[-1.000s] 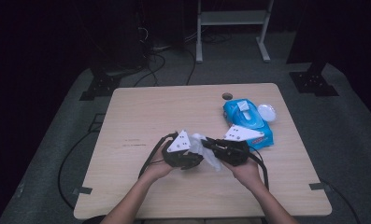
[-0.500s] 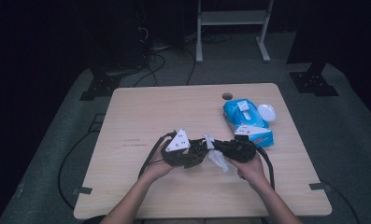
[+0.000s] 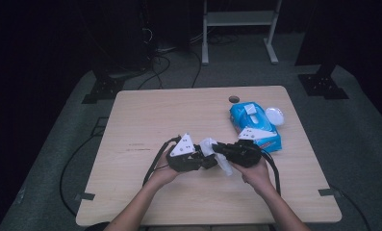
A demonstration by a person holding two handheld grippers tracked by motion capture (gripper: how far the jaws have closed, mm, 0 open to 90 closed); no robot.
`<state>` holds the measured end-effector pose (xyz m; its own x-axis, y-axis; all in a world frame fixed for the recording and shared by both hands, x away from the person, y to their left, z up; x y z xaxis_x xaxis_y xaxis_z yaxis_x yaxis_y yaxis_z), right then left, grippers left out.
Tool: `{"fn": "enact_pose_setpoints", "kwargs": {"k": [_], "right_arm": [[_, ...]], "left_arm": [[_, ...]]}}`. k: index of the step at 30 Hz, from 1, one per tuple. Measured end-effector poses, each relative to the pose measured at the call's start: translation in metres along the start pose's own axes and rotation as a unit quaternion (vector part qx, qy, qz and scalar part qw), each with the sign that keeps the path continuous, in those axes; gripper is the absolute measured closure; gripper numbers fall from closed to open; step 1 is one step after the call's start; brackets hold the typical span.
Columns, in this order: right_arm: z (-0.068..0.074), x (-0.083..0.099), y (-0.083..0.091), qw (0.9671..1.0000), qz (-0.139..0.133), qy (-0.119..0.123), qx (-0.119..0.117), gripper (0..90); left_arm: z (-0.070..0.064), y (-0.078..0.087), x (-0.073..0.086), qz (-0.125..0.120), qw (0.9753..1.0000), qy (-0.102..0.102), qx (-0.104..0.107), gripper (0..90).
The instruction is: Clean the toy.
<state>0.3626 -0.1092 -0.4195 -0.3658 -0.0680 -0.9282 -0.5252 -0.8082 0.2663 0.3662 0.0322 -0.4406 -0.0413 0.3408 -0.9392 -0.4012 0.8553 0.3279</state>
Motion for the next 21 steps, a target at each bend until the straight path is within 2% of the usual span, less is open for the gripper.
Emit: {"fn": "enact_pose_setpoints", "kwargs": {"k": [2, 7, 10, 13, 21], "right_arm": [[-0.001, 0.003, -0.002, 0.9999, 0.011, 0.009, 0.009, 84.6], [-0.009, 0.017, -0.010, 0.9992, 0.032, 0.004, 0.024, 84.6], [-0.013, 0.025, -0.014, 0.9984, 0.046, 0.003, 0.032, 84.6], [-0.015, 0.029, -0.019, 0.9981, 0.051, 0.000, 0.035, 84.5], [-0.010, 0.033, -0.026, 0.9973, 0.062, 0.018, 0.035, 84.5]], "left_arm": [[0.002, 0.002, 0.002, 0.001, 1.0000, 0.005, 0.000, 57.4], [0.007, 0.010, 0.009, 0.004, 0.9998, 0.021, -0.002, 57.3], [0.008, 0.015, 0.013, 0.008, 0.9998, 0.020, -0.002, 57.2], [0.010, 0.021, 0.019, 0.013, 0.9995, 0.029, -0.003, 57.1], [0.010, 0.035, 0.036, 0.032, 0.9989, 0.034, -0.002, 56.8]]}}
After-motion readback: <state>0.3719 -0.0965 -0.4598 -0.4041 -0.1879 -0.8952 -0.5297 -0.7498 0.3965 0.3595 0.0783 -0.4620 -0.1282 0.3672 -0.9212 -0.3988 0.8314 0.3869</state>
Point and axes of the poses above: each handheld gripper's, and its own axes: y roughly backward along the jaws, x roughly out of its underside, z roughly to its left, the point moved 6 cm from there along -y, roughly forward along the jaws, and after that the axes turned 5 degrees about -z, right-handed, at the moved point
